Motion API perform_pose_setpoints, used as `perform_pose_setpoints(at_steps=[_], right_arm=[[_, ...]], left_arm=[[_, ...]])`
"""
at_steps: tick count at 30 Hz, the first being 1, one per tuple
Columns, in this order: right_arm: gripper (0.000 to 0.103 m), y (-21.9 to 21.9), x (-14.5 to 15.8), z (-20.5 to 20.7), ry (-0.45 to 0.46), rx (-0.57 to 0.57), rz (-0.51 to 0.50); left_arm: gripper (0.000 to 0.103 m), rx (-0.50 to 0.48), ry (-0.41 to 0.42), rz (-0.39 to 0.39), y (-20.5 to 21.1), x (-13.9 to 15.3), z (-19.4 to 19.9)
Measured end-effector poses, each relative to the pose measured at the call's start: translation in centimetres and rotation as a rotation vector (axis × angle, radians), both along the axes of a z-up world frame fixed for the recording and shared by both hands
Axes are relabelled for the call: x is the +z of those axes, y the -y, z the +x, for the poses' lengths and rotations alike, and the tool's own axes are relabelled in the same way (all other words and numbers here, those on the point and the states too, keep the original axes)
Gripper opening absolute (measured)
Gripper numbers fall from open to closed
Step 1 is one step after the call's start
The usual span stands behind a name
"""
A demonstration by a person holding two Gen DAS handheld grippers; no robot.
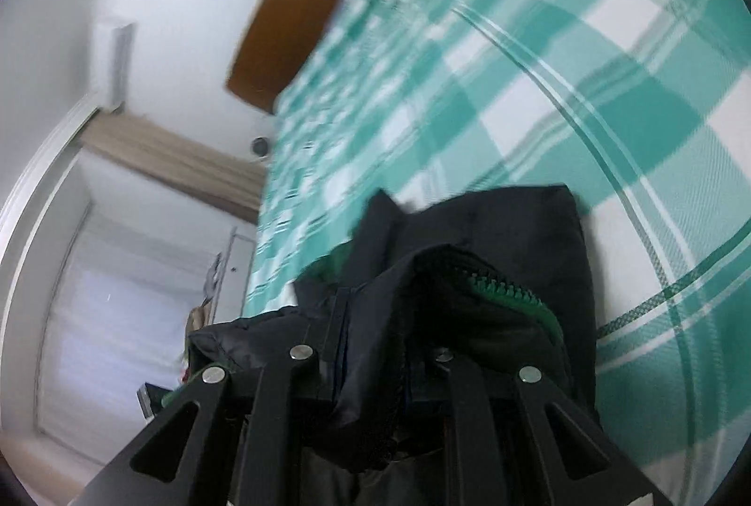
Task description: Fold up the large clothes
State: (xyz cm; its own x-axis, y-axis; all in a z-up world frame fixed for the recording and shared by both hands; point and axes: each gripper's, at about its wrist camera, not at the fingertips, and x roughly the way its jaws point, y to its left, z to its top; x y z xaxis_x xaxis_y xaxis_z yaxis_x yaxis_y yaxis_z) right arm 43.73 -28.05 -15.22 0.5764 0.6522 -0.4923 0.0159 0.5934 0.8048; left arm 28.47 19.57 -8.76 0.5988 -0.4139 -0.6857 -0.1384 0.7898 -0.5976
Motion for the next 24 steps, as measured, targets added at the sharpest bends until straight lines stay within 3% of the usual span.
perform_pose_setpoints(at_steps=[4,5,7,8,10,13,15,17,19,20,24], right_arm=[[0.029,0.5,-0.8,0.6,-0.047,-0.014,0.060],[0.038,0.6,-0.6,0.8,-0.049,-0.006,0.078],[0.067,0.7,0.3,0.7,-0.033,0.031,0.119],[0.088,0.9,1.0,0.7,-0.009,0.041,0.132],[0.101,1.1,2.8,0.3,0.042,0.039,0.118],[0.102,0.8,5.2,0.2,0.107,0.086,0.047],[0.102,-0.7,6.3,0.2,0.114,0.125,-0.157],[0.102,-2.5,6.2,0.4,0.098,0.170,-0.340],[0.102,-3.7,5.6,0.5,0.083,0.203,-0.435],[0.102,-4.3,5.1,0.8,0.079,0.218,-0.466],[0.102,-6.1,3.1,2.8,0.048,0.265,-0.596]], left_arm=[[0.042,-0.020,-0.057,-0.045,0.1,0.6,0.1],[0.047,-0.026,-0.058,-0.064,-0.1,1.3,0.2],[0.053,-0.046,-0.041,-0.114,-0.5,2.7,-0.1],[0.058,-0.056,-0.032,-0.139,-0.6,3.4,-0.3],[0.064,-0.075,-0.015,-0.178,-1.0,4.4,-0.8],[0.070,-0.092,-0.003,-0.155,-1.1,4.8,-1.1],[0.080,-0.083,-0.005,-0.076,-1.1,4.8,-1.3],[0.081,-0.066,-0.002,-0.045,-1.6,4.6,-1.6],[0.084,-0.068,0.014,-0.077,-2.2,4.4,-1.9],[0.092,-0.081,0.015,-0.063,-2.1,4.3,-1.9],[0.096,-0.208,-0.055,0.160,1.0,2.2,0.1]])
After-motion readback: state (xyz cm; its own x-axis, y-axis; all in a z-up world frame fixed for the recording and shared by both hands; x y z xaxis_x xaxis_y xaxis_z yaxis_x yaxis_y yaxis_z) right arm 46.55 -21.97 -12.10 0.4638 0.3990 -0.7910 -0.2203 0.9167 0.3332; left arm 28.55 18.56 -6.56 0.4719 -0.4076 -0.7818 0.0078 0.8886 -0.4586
